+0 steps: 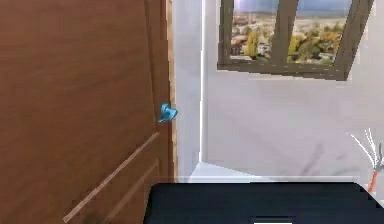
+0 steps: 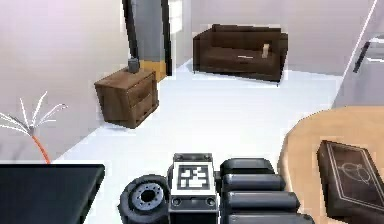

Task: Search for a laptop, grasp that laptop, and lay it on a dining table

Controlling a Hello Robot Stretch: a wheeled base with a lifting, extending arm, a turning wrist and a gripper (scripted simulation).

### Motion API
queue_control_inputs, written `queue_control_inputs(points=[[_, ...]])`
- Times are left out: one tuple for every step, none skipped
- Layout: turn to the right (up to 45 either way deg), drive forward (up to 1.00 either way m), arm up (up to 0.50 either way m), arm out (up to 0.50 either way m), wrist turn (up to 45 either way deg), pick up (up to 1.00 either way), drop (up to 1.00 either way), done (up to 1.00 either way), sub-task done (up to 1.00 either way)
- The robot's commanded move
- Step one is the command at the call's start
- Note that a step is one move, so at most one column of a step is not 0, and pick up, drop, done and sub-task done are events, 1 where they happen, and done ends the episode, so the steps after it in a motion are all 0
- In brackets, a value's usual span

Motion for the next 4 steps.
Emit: queue_control_inputs(points=[[45.0,0.0,0.0,0.0,0.0,0.0,0.0,0.0,0.0],[45.0,0.0,0.0,0.0,0.0,0.0,0.0,0.0,0.0],[9.0,0.0,0.0,0.0,0.0,0.0,0.0,0.0,0.0],[0.0,0.25,0.0,0.0,0.0,0.0,0.0,0.0,0.0]])
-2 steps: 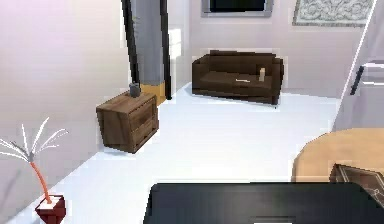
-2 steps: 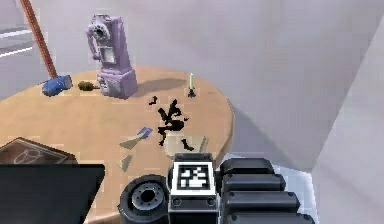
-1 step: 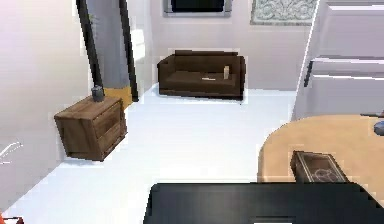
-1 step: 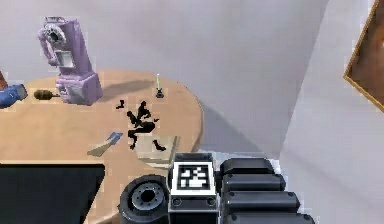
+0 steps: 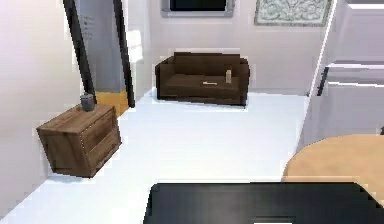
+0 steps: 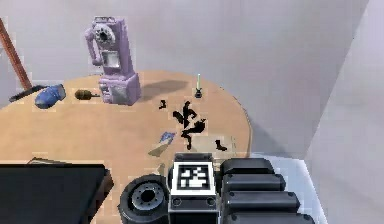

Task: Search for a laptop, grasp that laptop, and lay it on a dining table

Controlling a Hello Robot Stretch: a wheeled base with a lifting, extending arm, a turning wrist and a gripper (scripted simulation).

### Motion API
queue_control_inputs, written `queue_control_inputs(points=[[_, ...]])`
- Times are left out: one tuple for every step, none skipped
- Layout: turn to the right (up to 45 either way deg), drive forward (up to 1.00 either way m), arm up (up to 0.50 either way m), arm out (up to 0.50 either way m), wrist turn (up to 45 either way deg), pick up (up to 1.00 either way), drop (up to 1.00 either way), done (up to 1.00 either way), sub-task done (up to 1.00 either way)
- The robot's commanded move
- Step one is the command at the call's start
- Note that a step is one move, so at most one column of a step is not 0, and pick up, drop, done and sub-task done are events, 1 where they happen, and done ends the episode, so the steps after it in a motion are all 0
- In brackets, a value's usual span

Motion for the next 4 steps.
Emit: queue_control_inputs(points=[[45.0,0.0,0.0,0.0,0.0,0.0,0.0,0.0,0.0],[36.0,0.0,0.0,0.0,0.0,0.0,0.0,0.0,0.0],[-45.0,0.0,0.0,0.0,0.0,0.0,0.0,0.0,0.0],[-27.0,0.0,0.0,0.0,0.0,0.0,0.0,0.0,0.0]])
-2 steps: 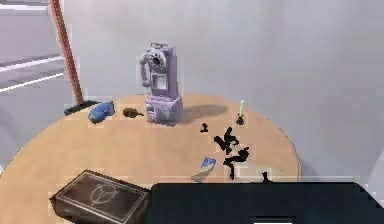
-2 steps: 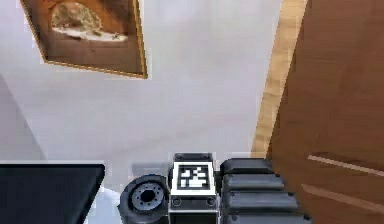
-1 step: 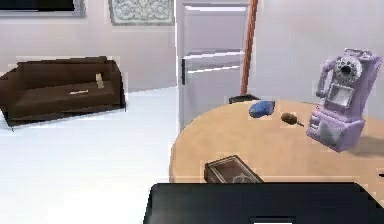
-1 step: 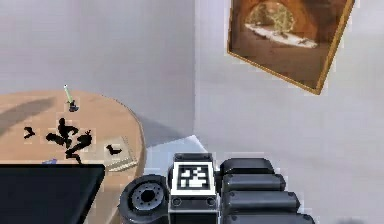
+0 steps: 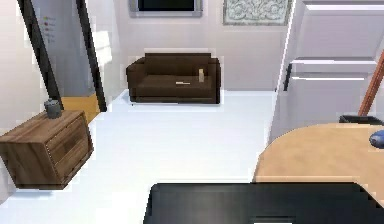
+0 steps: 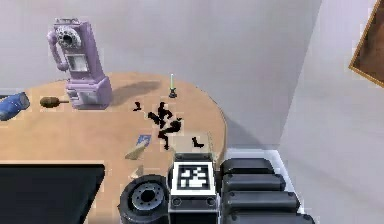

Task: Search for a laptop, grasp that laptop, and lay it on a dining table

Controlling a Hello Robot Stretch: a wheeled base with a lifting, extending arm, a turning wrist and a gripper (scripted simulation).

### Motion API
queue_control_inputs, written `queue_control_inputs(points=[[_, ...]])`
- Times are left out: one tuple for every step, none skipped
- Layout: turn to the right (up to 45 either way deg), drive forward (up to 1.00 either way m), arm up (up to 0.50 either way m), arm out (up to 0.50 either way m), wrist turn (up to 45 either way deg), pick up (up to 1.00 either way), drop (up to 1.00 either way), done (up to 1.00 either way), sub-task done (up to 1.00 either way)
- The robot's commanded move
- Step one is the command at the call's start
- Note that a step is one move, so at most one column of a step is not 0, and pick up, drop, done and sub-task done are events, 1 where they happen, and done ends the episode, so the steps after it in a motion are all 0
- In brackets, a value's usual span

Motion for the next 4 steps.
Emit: queue_control_inputs(points=[[0.0,0.0,0.0,0.48,0.0,0.0,0.0,0.0,0.0],[0.0,0.0,0.0,0.0,39.0,0.0,0.0,0.0,0.0],[0.0,0.0,-0.26,0.0,0.0,0.0,0.0,0.0,0.0],[0.0,0.0,0.0,0.0,0.0,0.0,1.0,0.0,0.0]])
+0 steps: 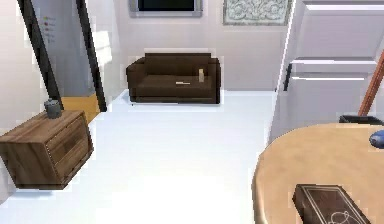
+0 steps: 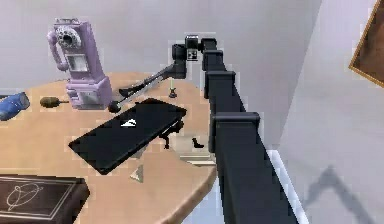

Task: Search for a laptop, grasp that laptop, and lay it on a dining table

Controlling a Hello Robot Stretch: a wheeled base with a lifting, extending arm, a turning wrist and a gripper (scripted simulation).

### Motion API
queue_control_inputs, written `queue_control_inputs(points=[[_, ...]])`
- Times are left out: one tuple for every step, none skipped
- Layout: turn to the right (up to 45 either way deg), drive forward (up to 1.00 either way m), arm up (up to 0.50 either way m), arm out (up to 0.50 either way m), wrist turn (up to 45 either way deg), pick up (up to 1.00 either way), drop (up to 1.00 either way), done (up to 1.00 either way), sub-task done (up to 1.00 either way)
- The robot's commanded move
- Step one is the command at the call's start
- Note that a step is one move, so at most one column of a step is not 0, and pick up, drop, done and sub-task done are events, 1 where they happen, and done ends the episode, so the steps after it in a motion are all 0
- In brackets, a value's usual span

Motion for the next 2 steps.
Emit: queue_control_inputs(points=[[0.0,0.0,0.0,-0.1,0.0,0.0,0.0,0.0,0.0],[0.0,0.0,0.0,0.0,0.0,0.0,0.0,1.0,0.0]])
